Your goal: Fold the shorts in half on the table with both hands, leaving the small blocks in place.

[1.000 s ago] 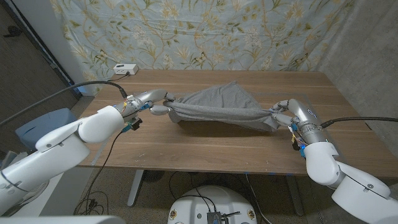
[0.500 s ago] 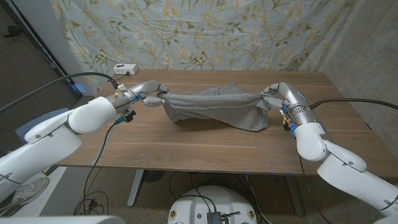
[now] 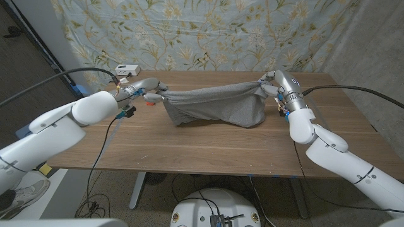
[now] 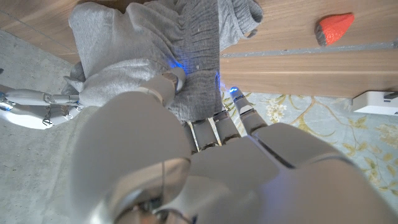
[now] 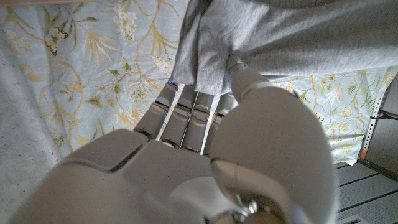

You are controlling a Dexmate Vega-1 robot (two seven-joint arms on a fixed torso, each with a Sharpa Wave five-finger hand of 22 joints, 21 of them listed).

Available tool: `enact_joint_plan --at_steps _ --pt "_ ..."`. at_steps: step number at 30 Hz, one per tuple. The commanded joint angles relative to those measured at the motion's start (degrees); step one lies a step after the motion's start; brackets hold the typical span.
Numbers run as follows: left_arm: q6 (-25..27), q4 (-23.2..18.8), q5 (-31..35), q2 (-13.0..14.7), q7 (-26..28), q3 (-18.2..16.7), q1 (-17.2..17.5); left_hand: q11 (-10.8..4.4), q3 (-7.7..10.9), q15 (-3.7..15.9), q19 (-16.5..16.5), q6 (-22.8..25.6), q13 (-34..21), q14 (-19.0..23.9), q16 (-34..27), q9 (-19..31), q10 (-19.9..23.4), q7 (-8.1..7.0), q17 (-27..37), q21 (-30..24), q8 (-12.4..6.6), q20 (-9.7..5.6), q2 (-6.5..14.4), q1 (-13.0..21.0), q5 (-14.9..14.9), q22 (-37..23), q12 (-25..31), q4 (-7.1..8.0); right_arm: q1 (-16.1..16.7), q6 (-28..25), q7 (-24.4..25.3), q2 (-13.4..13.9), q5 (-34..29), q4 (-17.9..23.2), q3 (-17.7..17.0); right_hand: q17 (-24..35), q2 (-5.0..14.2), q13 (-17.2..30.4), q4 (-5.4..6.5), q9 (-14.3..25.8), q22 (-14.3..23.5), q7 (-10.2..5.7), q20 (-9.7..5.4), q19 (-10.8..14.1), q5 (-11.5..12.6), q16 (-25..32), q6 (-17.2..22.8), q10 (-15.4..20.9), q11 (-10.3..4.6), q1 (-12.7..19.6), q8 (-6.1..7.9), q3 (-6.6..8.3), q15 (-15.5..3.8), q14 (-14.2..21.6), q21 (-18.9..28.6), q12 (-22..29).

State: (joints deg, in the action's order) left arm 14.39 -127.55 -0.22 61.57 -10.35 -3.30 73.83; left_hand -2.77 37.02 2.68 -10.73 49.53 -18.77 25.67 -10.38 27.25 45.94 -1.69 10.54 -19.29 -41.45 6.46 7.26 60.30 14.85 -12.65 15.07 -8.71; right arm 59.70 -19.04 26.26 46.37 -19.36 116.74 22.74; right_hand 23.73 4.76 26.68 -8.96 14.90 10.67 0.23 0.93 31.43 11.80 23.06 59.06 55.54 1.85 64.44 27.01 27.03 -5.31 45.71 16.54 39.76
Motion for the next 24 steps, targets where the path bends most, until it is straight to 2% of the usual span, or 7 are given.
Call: enact_joint_plan --at_steps 1,3,10,15,24 --pt "4.94 3.43 -3.4 3.65 0.73 8.46 -10.24 0.14 0.76 2.06 0.06 8.65 -0.13 -0.31 -0.33 0.28 -0.21 9.29 0.22 -0.38 -0.07 -0.23 -0.08 -0.63 0.4 -0.27 -0.15 0.09 -11.37 4.25 -1.67 -3.98 -3.86 -10.46 5.7 0.34 0.12 -0.1 -0.05 -0.1 0.19 -0.12 -0.24 0.66 -0.25 -0.33 -0.1 -0.25 0.12 -0.73 0.25 0.47 -5.86 -0.5 0.06 0.18" --pt "5.76 4.11 -3.21 3.5 1.57 10.23 -12.48 0.13 0.91 2.05 0.07 8.45 -0.14 -0.34 -0.34 0.37 -0.16 9.35 0.22 -0.41 -0.09 -0.22 -0.06 -0.73 0.43 -0.27 -0.16 0.07 -13.48 5.16 -1.62 -5.07 -4.1 -12.89 6.68 0.42 0.11 -0.17 -0.07 -0.15 0.19 -0.13 -0.3 0.74 -0.31 -0.37 -0.19 -0.24 0.18 -0.76 0.22 0.51 -5.94 -0.5 0.08 0.17" --pt "9.57 4.61 -1.39 4.03 4.15 15.3 -17.63 0.19 1.45 2.22 -0.3 8.11 -0.17 -0.26 -0.43 0.55 -0.29 9.31 0.21 -0.69 -0.21 -0.45 -0.03 -1.1 0.54 -0.3 -0.3 0.02 -17.43 6.8 -1.23 -6.96 -4.46 -17.5 8.51 0.73 0.16 -0.14 -0.07 -0.24 0.21 -0.17 -0.41 0.83 -0.5 -0.49 -0.33 -0.3 0.05 -0.88 0.24 0.67 -6.01 -0.51 0.1 0.27" --pt "11.83 6.3 -0.28 2.92 4.27 19.87 -22.46 0.09 1.73 2.22 -0.39 8.12 -0.19 -0.27 -0.45 0.49 -0.3 9.23 0.21 -0.8 -0.27 -0.48 -0.05 -1.32 0.6 -0.31 -0.35 -0.02 -21.35 8.23 -1.84 -8.6 -5.22 -22.11 10.82 1.07 0.19 -0.17 -0.15 -0.25 0.23 -0.34 -0.45 0.94 -0.69 -0.52 -0.47 -0.51 -0.08 -0.87 0.29 0.73 -6.04 -0.61 0.13 0.26" --pt "15.24 8.24 1.91 1.44 3.96 25.96 -27.99 -0.09 2.49 2.12 -0.43 7.31 -0.26 -0.09 -0.54 -0.51 -0.65 8.81 0.21 -1.06 0.42 -0.34 -0.1 -2.09 0.79 -0.36 -0.6 0.0 -26.87 9.85 -1.67 -11.72 -6.19 -30.16 14.33 2.2 0.29 -1.07 -0.14 -0.56 0.3 -0.99 -0.65 1.11 -1.11 -0.09 -1.06 -1.0 -0.83 -0.93 0.09 0.45 -5.99 -0.48 0.19 -0.3"
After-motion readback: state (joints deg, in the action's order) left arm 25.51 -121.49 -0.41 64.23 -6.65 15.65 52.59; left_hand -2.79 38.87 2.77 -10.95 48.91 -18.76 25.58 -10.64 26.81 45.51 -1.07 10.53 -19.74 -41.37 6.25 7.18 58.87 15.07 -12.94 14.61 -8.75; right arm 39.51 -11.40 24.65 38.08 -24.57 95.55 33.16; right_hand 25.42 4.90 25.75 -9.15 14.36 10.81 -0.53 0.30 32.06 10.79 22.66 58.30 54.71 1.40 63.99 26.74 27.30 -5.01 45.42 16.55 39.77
